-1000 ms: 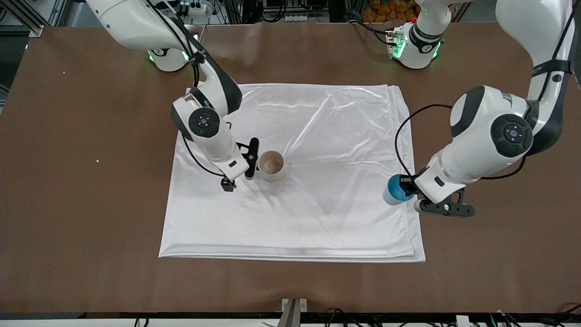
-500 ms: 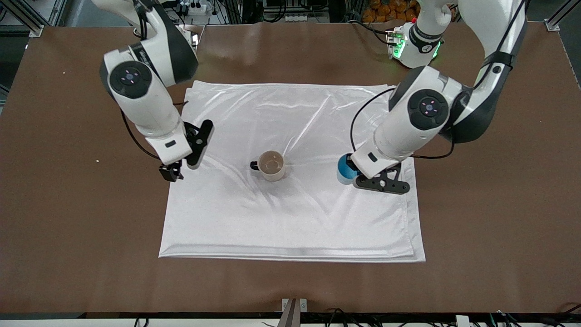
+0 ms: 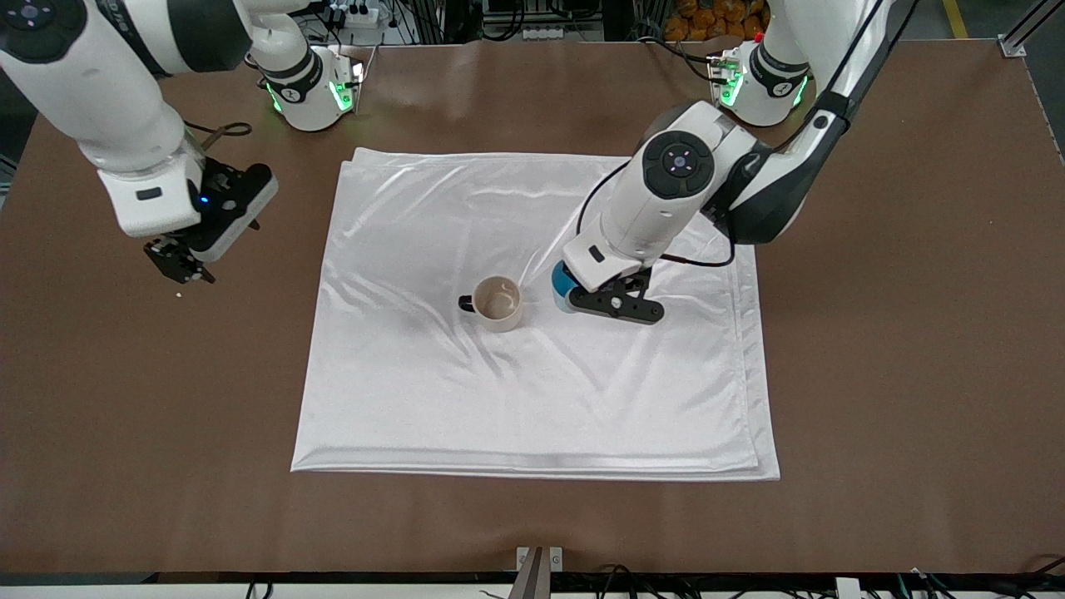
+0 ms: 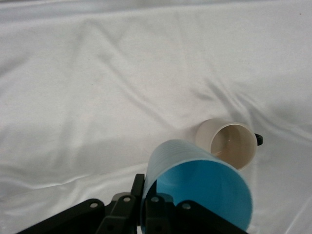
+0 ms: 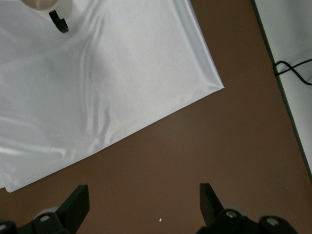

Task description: Place blue cup into white mug on cloth

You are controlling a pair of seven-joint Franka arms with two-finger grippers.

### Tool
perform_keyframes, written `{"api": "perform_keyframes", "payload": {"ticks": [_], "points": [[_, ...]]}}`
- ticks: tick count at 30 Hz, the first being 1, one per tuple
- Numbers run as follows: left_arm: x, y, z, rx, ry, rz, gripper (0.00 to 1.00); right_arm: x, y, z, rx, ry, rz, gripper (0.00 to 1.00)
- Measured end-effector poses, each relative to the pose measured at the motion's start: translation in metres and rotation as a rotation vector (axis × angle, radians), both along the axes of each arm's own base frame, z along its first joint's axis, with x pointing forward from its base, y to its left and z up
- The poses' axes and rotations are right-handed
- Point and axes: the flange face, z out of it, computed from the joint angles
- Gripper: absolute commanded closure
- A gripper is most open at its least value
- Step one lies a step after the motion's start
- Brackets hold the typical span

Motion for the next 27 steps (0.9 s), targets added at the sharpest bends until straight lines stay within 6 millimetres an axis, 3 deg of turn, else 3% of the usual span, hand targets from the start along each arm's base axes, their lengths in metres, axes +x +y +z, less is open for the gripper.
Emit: {"api": "perform_keyframes", "payload": {"ticks": [6,16,20,27], "points": [[-0.014,-0.028,-0.016,-0.004,-0.015,-0.027,1.0,-0.006,-0.04,0.017,0.0,-0.027,-0.086,0.0],[-0.044,-0.08,-0.045,0.027,-0.033,-0.038,1.0,-0.01,-0.097,0.026,0.086,-0.011,-0.294,0.0],[-0.046,-0.093,-0.06,0.02,-0.039,-0.038,1.0,-0.013,-0.102,0.027,0.099,-0.012,-0.431,0.0],[-0.042,-0.102,-0.077,-0.002,-0.054,-0.037,1.0,-0.021,-0.092,0.031,0.102,0.008,-0.714,0.0]]}}
